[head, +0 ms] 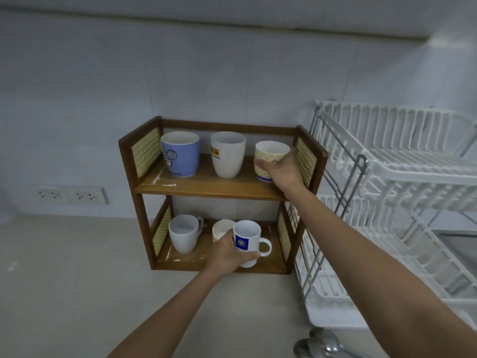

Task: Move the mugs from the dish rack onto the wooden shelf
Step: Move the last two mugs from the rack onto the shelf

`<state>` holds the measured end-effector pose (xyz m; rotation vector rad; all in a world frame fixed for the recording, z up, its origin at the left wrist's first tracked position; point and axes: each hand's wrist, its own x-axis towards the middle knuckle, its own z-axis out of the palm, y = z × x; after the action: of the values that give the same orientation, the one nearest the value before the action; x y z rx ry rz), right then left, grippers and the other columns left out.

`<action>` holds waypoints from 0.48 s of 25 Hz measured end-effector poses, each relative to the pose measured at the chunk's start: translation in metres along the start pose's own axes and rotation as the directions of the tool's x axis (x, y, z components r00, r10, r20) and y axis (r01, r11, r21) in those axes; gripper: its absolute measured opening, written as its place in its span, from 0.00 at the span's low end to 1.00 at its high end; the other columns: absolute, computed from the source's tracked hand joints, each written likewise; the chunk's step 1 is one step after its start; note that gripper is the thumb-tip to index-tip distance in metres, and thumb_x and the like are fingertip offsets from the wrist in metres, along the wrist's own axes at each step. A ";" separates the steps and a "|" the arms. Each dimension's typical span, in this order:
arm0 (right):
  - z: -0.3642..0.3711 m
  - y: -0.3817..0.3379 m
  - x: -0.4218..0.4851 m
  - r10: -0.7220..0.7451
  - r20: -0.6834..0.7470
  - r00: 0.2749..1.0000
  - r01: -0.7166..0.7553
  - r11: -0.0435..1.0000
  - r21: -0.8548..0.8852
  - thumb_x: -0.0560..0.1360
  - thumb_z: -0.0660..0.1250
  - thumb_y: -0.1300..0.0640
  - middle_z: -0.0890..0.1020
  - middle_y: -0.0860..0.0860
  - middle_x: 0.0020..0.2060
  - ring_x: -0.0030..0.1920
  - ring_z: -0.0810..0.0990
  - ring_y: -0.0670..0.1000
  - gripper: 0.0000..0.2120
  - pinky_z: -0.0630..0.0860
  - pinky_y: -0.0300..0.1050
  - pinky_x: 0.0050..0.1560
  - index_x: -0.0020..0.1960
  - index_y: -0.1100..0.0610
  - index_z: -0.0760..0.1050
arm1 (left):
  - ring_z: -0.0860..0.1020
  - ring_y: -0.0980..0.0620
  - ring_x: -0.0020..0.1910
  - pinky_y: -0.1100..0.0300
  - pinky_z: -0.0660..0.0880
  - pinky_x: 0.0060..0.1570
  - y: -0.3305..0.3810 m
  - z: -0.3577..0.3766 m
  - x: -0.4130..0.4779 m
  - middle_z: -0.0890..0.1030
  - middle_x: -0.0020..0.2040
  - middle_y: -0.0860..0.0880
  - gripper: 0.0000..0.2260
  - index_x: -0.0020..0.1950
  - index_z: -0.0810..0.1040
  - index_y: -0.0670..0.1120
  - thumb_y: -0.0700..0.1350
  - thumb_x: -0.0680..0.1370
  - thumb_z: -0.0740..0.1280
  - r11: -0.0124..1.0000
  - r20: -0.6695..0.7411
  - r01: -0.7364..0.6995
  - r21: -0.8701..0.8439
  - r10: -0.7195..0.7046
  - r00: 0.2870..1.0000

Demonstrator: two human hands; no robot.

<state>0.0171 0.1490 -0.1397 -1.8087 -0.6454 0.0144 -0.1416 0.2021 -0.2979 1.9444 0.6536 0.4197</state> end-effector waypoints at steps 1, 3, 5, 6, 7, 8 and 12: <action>-0.004 0.001 -0.013 -0.061 -0.037 0.997 0.061 0.998 -0.006 0.68 0.76 0.54 0.74 0.56 0.66 0.67 0.71 0.55 0.35 0.66 0.42 0.63 0.69 0.58 0.62 | 0.76 0.56 0.52 0.66 0.73 0.45 -0.001 0.003 0.004 0.79 0.59 0.51 0.30 0.63 0.71 0.50 0.50 0.64 0.79 1.000 0.012 -0.001 -0.015 0.001 1.000; -0.006 0.021 -0.061 -0.228 -0.196 0.954 0.217 0.973 -0.074 0.71 0.70 0.55 0.73 0.49 0.65 0.66 0.70 0.48 0.29 0.65 0.34 0.63 0.69 0.53 0.64 | 0.76 0.55 0.53 0.70 0.72 0.42 -0.004 0.013 0.013 0.79 0.58 0.51 0.31 0.63 0.71 0.49 0.49 0.64 0.79 0.999 0.027 0.011 -0.047 -0.010 1.000; -0.003 0.066 -0.135 -0.290 -0.232 0.928 0.268 0.956 -0.124 0.71 0.65 0.53 0.73 0.41 0.58 0.60 0.71 0.42 0.21 0.66 0.29 0.60 0.64 0.45 0.67 | 0.75 0.55 0.54 0.66 0.73 0.46 -0.007 0.023 0.022 0.79 0.58 0.52 0.32 0.64 0.71 0.49 0.48 0.63 0.80 0.997 0.020 0.036 -0.065 -0.035 0.999; -0.001 0.091 -0.170 -0.231 -0.176 0.957 0.211 0.970 -0.125 0.71 0.64 0.54 0.73 0.41 0.55 0.58 0.73 0.43 0.19 0.68 0.33 0.59 0.61 0.43 0.68 | 0.75 0.54 0.54 0.63 0.73 0.49 -0.009 0.029 0.028 0.79 0.58 0.51 0.32 0.63 0.71 0.48 0.48 0.62 0.80 0.997 0.018 0.045 -0.065 -0.044 0.999; 0.004 0.117 -0.198 -0.129 -0.089 0.988 0.116 0.984 -0.136 0.71 0.64 0.56 0.74 0.45 0.54 0.57 0.74 0.47 0.19 0.71 0.39 0.59 0.60 0.45 0.69 | 0.75 0.53 0.55 0.62 0.72 0.49 -0.011 0.034 0.033 0.79 0.59 0.50 0.32 0.63 0.71 0.48 0.47 0.63 0.80 0.997 0.022 0.047 -0.059 -0.046 0.999; 0.010 0.143 -0.218 -0.002 0.031 1.000 0.009 0.972 -0.234 0.72 0.64 0.56 0.75 0.50 0.57 0.60 0.73 0.52 0.20 0.71 0.47 0.62 0.63 0.48 0.68 | 0.75 0.52 0.56 0.62 0.70 0.49 -0.013 0.040 0.038 0.79 0.59 0.49 0.32 0.63 0.71 0.47 0.46 0.63 0.80 0.998 0.033 0.045 -0.049 -0.044 0.999; 0.039 0.205 -0.244 0.361 0.414 0.835 0.087 0.658 -0.748 0.77 0.52 0.38 0.46 0.57 0.78 0.77 0.42 0.58 0.39 0.42 0.54 0.76 0.77 0.61 0.43 | 0.75 0.46 0.60 0.59 0.71 0.50 -0.020 0.064 0.056 0.77 0.62 0.45 0.33 0.64 0.69 0.44 0.44 0.64 0.79 0.997 -0.030 0.062 -0.042 -0.063 0.998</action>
<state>-0.1172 0.0388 -0.4098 -2.7143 -0.9962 0.4467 -0.0675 0.1976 -0.3437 1.8769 0.7186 0.4219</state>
